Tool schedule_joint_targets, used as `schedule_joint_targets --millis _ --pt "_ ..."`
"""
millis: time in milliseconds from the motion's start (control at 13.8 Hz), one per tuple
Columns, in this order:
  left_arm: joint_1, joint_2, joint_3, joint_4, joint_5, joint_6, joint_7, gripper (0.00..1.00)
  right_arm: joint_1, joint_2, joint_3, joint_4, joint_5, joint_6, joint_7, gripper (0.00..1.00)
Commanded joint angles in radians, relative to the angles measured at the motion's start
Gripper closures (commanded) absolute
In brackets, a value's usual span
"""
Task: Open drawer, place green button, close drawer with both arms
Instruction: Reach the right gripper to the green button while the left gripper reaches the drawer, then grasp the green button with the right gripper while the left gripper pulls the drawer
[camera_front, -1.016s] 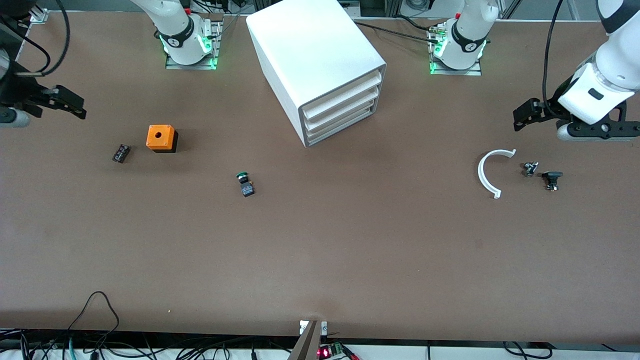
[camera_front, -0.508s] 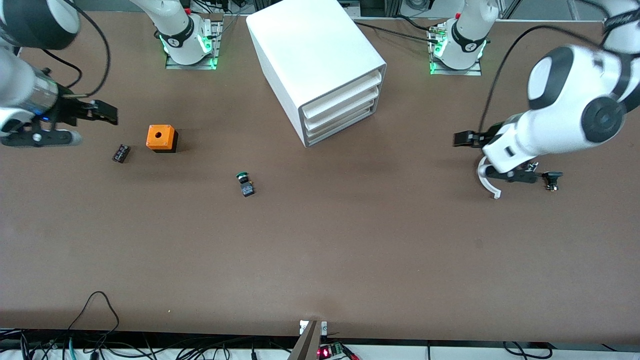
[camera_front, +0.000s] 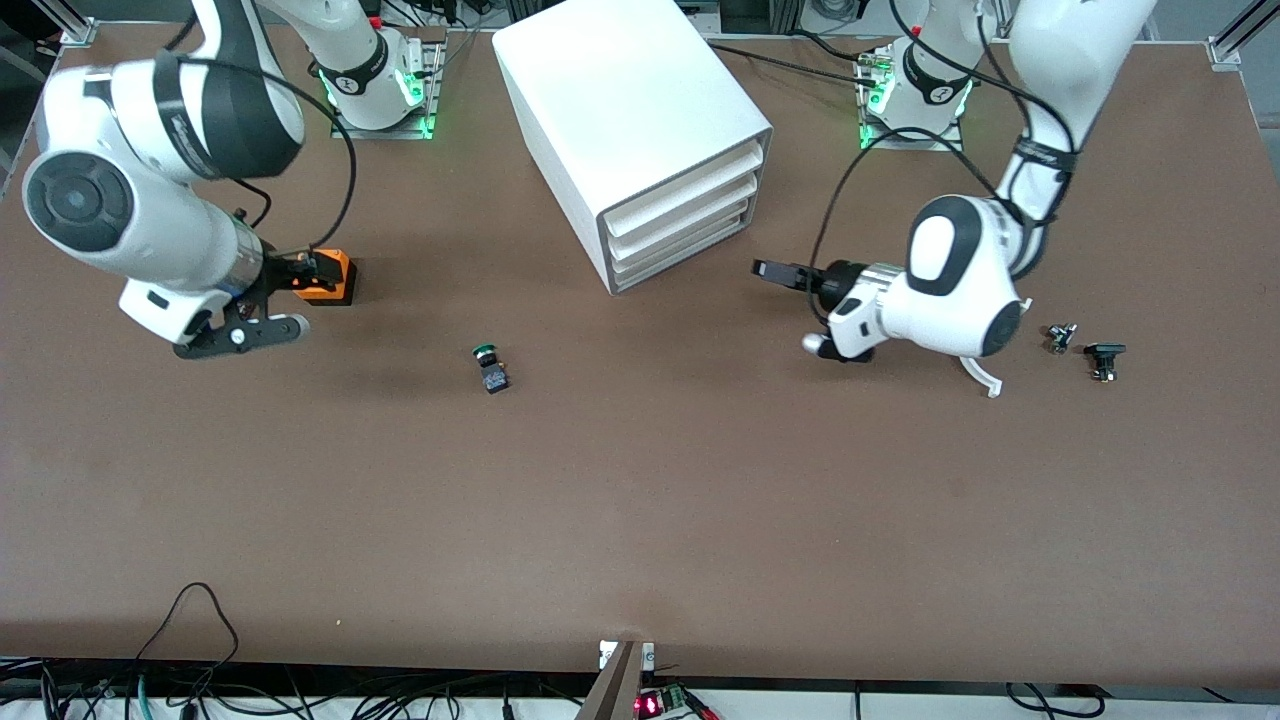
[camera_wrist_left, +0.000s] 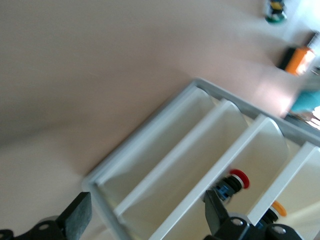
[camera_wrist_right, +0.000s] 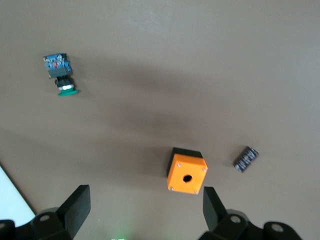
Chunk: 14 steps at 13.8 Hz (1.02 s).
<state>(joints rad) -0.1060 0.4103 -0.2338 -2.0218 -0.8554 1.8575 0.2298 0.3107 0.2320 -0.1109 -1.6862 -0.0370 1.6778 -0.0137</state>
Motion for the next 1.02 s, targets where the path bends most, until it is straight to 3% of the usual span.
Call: schedule_joint_targets --millis 0,435,653,725,798,870,943 --pt "-0.032 0.03 0.002 -0.09 -0.144 0.043 0.204 0.0 0.033 0.055 -0.006 0.017 0.052 0.077 0.009 0.0" --pt "-0.107 0.073 -0.018 -0.135 -0.212 0.1 0.243 0.02 0.057 0.119 0.083 -0.121 0.052 0.393 0.035 0.0" --pt "-0.112 0.073 -0.051 -0.167 -0.212 0.164 0.243 0.14 0.057 0.185 0.134 -0.128 0.052 0.505 0.063 0.0" --pt "-0.112 0.073 -0.064 -0.172 -0.212 0.181 0.241 0.22 0.059 0.203 0.134 -0.142 0.052 0.545 0.061 0.0" --pt "-0.113 0.073 -0.071 -0.179 -0.212 0.189 0.231 0.37 0.059 0.223 0.135 -0.159 0.051 0.589 0.06 0.0" --pt "-0.112 0.073 -0.073 -0.184 -0.214 0.187 0.224 0.83 0.059 0.242 0.146 -0.182 0.051 0.646 0.055 0.0" --pt "-0.112 0.071 -0.073 -0.186 -0.214 0.184 0.223 1.0 0.059 0.26 0.151 -0.203 0.051 0.708 0.055 0.0"
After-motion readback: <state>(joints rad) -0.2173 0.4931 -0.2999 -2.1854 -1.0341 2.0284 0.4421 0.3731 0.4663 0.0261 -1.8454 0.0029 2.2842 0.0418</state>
